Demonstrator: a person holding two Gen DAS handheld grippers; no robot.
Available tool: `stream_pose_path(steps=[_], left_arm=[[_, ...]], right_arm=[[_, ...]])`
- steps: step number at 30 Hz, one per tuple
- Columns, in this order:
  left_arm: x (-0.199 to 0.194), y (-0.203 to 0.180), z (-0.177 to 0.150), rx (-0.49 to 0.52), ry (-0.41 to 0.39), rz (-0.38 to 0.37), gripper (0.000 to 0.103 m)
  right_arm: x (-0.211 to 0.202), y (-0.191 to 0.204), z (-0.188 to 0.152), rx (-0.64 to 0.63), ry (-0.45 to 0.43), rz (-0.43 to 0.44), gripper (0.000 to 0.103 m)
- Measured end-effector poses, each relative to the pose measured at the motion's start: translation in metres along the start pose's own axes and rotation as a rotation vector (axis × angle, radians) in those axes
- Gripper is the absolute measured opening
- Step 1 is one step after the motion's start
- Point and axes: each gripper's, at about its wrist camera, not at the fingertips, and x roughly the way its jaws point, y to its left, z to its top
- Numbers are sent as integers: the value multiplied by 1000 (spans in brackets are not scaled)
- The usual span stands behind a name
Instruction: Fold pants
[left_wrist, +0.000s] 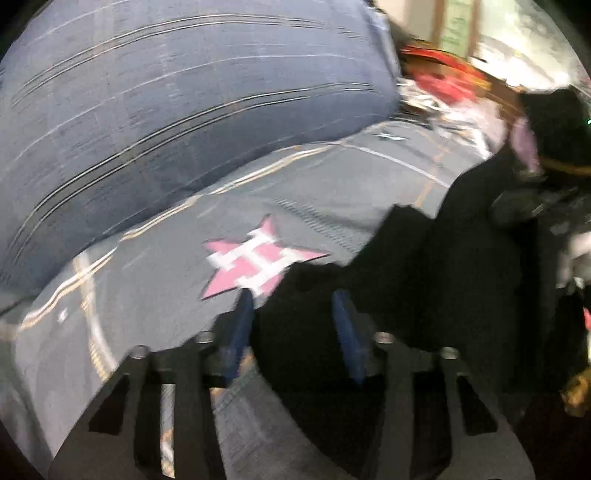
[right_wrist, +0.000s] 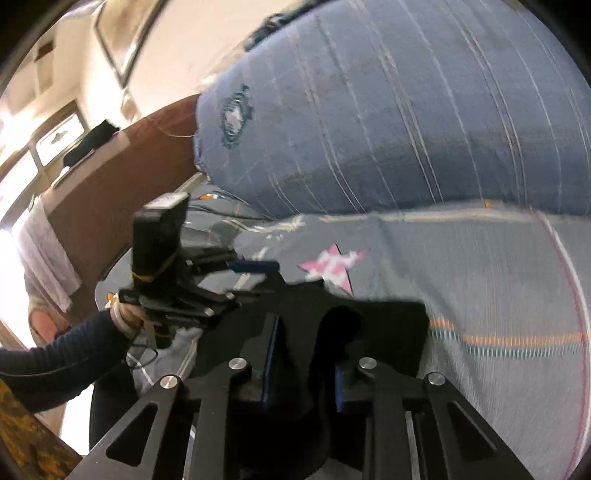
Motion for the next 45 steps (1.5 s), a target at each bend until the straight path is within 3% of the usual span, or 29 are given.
stream_pose_path(steps=[3, 5, 7, 9, 11, 14, 17, 18, 19, 20, 23, 25, 29, 30, 32, 33, 34, 39, 41, 43, 45], left_arm=[[-4, 8, -13, -110, -18, 109, 22], [-4, 13, -19, -179, -22, 160, 22], [-4, 16, -24, -226, -34, 200, 22], [-3, 14, -26, -242, -39, 218, 22], [-4, 12, -25, -242, -41, 233, 22], [-7, 15, -24, -282, -39, 215, 22], [-18, 18, -25, -333, -38, 200, 22], [-24, 16, -24, -339, -45, 193, 22], [-30, 13, -25, -341, -57, 182, 22], [-36, 8, -24, -337, -66, 171, 22], [-47, -6, -23, -323, -78, 160, 22], [-51, -13, -22, -335, -76, 146, 22], [-53, -31, -21, -342, -86, 132, 22], [-52, -36, -21, -338, -89, 130, 22], [-45, -46, -19, -330, -81, 121, 22], [-40, -50, -19, -332, -67, 125, 22], [-33, -54, -18, -334, -52, 135, 22], [-16, -59, -15, -354, -60, 161, 24], [-15, -59, -14, -364, -67, 152, 24], [-14, -61, -13, -360, -67, 161, 24], [-16, -62, -13, -349, -63, 169, 24]], right_arm=[[-1, 16, 17, -94, -30, -14, 20], [5, 14, 17, -143, -14, -81, 20], [19, -9, 3, -123, 52, -205, 20], [23, -27, -12, -66, 98, -240, 20], [10, -38, -24, -3, 79, -223, 20], [-12, -40, -27, 13, 71, -266, 21], [-37, -42, -20, 59, 15, -228, 24], [-44, -42, -17, 83, -5, -205, 33], [-49, -43, -16, 110, -16, -190, 49], [-54, -39, -14, 127, -30, -167, 53], [-55, -16, -13, 93, -48, -90, 53], [-49, -1, -14, 66, -16, -66, 53], [-30, 17, -24, 30, 77, -100, 53], [-24, 16, -28, 28, 97, -120, 50], [-12, 12, -35, 37, 125, -121, 34], [-9, 10, -38, 36, 123, -99, 18], [-7, 11, -40, 18, 123, -96, 10], [-24, 33, -41, -98, 143, -124, 6], [-20, 17, -55, -61, 207, -179, 6], [-17, 4, -66, -11, 230, -171, 6], [-27, -2, -68, 24, 181, -145, 6]])
